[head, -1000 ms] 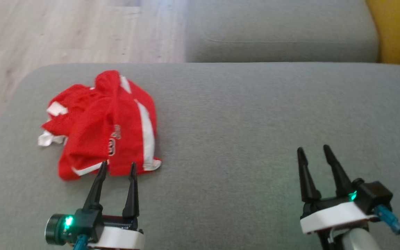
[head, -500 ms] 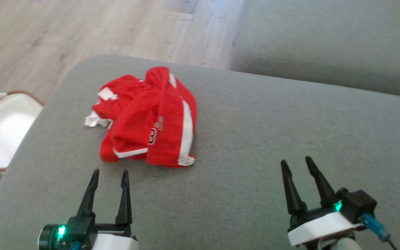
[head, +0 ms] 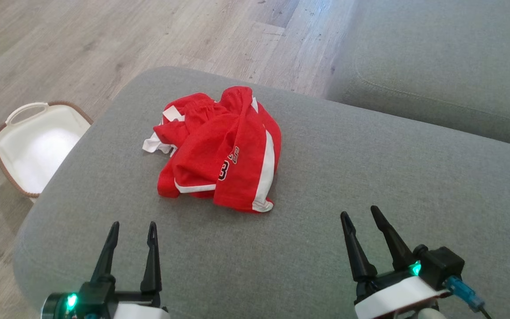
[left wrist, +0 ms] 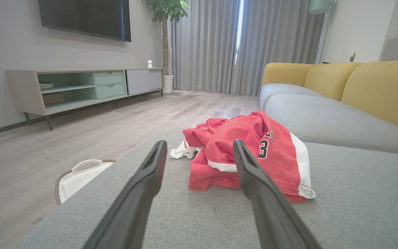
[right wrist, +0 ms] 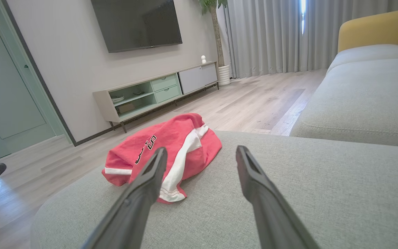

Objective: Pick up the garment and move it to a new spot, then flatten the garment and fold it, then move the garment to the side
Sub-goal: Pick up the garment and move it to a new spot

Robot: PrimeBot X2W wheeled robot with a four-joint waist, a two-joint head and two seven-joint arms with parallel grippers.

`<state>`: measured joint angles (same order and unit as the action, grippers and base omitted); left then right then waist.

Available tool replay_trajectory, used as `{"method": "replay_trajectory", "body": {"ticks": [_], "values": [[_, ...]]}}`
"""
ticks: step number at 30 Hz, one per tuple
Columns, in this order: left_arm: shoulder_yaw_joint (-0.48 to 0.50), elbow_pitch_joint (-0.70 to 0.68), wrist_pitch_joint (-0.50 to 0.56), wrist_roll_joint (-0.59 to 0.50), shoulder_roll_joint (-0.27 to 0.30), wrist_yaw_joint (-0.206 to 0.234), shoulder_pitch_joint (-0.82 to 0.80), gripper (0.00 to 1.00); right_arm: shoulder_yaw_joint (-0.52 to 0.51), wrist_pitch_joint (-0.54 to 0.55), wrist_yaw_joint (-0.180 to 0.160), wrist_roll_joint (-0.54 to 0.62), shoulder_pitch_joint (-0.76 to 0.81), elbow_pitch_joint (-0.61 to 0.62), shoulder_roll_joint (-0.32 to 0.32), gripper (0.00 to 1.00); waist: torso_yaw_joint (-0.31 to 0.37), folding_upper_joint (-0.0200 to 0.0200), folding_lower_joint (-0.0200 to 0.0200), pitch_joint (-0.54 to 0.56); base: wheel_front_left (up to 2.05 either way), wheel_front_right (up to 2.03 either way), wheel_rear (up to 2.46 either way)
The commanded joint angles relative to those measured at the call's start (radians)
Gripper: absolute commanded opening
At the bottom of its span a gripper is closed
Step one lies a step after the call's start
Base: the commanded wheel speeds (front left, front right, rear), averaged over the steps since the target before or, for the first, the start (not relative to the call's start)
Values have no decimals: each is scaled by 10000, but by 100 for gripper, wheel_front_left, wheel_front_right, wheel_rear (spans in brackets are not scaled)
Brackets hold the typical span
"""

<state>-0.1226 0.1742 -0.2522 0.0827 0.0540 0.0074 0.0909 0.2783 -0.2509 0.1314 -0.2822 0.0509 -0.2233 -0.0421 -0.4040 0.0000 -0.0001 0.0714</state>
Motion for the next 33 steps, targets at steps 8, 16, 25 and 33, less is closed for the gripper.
{"method": "replay_trajectory", "body": {"ticks": [8, 16, 25, 33], "values": [[596, -532, -95, -230, 228, -299, -702, 100, 335, -109, -7, -21, -358, 294, -81, 100, 130, 0, 1, -219, 0, 0, 0], [246, 302, 125, -309, 1134, -1080, -3353, 100, 51, -109, -7, 392, -898, 525, -81, 100, 770, 0, 1, -1323, 0, 0, 0], [-2502, 2831, 4122, 1992, 2424, -1376, -8267, 100, -469, -109, -7, 676, -1702, 965, -81, 100, 1854, 0, 1, -2900, 0, 0, 0], [-4290, 4283, 6632, 3930, 3552, -1379, -10080, 100, -633, -109, -7, 641, -2118, 1205, -81, 100, 2705, 0, 1, -3624, 0, 0, 0]]}}
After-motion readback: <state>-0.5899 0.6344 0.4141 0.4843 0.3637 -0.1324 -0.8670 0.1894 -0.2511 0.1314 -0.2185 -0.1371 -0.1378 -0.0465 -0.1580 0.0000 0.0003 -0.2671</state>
